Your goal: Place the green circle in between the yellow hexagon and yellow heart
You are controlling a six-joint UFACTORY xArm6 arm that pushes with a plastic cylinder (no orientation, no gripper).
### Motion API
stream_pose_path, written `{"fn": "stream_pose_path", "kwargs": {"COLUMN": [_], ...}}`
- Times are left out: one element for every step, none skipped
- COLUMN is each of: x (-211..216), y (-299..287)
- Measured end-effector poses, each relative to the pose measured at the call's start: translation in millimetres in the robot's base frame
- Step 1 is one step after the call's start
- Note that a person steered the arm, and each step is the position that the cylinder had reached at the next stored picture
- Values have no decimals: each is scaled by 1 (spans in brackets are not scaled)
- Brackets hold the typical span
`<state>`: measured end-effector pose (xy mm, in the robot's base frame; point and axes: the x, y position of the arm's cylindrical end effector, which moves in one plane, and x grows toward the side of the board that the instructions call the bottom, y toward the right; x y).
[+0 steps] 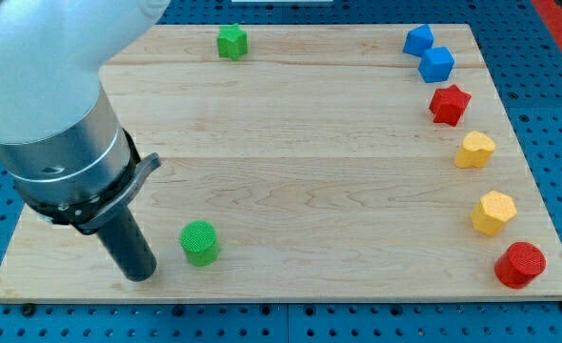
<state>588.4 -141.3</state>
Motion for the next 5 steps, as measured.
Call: {"fn": "stream_pose_path", "kwargs": {"x": [-31,-26,-10,-18,-29], "y": [33,48,48,64,70]}}
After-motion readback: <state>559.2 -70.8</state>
